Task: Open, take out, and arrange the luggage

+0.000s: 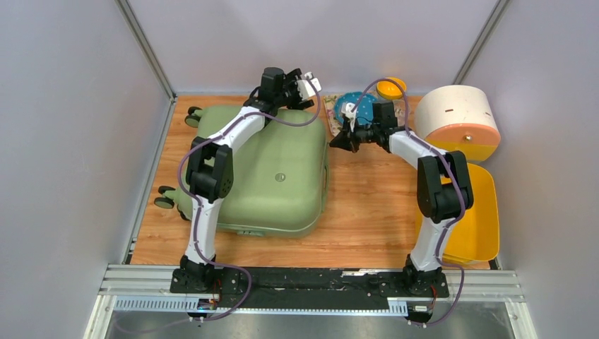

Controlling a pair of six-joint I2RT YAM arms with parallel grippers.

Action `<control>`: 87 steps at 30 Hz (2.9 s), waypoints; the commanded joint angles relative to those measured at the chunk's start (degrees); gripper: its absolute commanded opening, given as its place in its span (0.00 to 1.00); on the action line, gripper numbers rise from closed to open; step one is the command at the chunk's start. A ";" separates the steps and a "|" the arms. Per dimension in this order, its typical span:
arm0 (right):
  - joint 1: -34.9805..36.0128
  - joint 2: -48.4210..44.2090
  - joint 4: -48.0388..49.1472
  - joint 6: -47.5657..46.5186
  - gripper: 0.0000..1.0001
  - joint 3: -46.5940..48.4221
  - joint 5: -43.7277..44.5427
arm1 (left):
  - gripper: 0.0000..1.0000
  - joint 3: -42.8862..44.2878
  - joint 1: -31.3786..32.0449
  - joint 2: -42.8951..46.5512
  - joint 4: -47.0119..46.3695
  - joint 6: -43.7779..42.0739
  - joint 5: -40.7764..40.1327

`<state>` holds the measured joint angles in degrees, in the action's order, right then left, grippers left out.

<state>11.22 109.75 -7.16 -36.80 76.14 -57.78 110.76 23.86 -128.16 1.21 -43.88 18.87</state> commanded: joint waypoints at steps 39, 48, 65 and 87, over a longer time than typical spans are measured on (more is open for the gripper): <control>8.29 18.12 56.73 38.11 0.00 5.42 -17.63 | 0.87 -11.88 -0.13 4.76 27.01 9.94 12.07; 7.32 16.20 27.86 25.47 0.04 13.06 -8.61 | 0.88 -5.83 -2.32 3.27 22.17 19.35 1.37; 0.99 -3.39 -13.48 38.01 0.57 6.75 6.19 | 0.88 -12.92 -13.92 26.00 11.09 25.94 -6.12; 12.68 -4.47 1.78 59.90 0.56 -16.37 4.08 | 0.88 -60.83 -25.35 80.95 35.42 22.54 6.96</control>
<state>23.16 102.69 -12.97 16.97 59.72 -52.14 53.54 -0.95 -51.86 25.78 -15.92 20.93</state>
